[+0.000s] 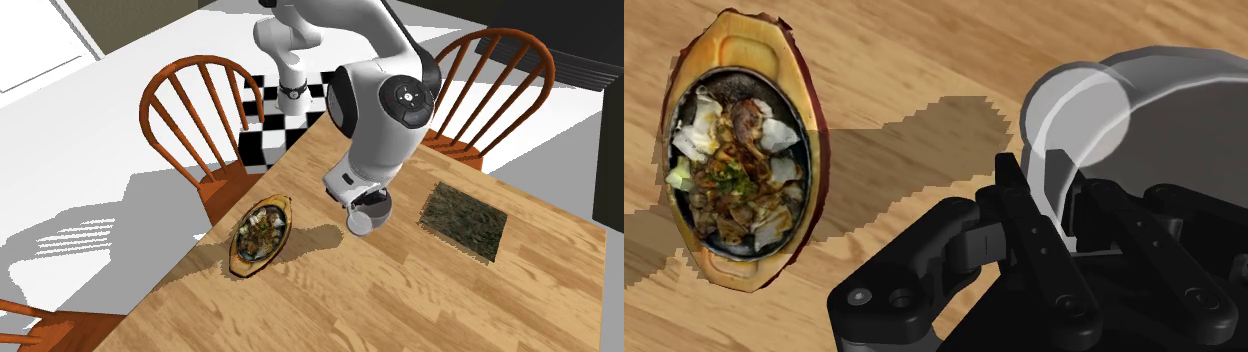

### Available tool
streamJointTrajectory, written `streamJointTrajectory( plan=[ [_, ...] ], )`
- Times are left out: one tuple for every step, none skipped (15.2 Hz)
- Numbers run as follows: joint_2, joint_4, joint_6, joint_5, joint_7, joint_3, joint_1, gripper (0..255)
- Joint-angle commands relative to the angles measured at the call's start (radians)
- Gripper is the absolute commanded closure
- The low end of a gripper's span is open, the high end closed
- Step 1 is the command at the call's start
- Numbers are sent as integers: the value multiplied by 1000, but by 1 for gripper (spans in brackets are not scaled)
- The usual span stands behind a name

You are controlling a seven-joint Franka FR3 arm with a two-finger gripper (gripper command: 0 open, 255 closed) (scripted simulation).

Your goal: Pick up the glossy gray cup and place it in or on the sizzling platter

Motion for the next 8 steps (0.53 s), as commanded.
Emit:
streamJointTrajectory(
  plan=[
    [-7, 16, -23, 1, -2, 1, 0, 255],
    [-9, 27, -36, 2, -3, 1, 0, 255],
    [-10, 39, -48, 2, -4, 1, 1, 255],
    [-10, 51, -61, 2, -4, 1, 1, 255],
    [-11, 64, -74, 3, -5, 1, 2, 255],
    [-11, 77, -88, 3, -6, 1, 2, 255],
    [-11, 90, -101, 3, -7, 2, 3, 255],
    [-11, 104, -115, 3, -7, 2, 4, 255]
  ],
)
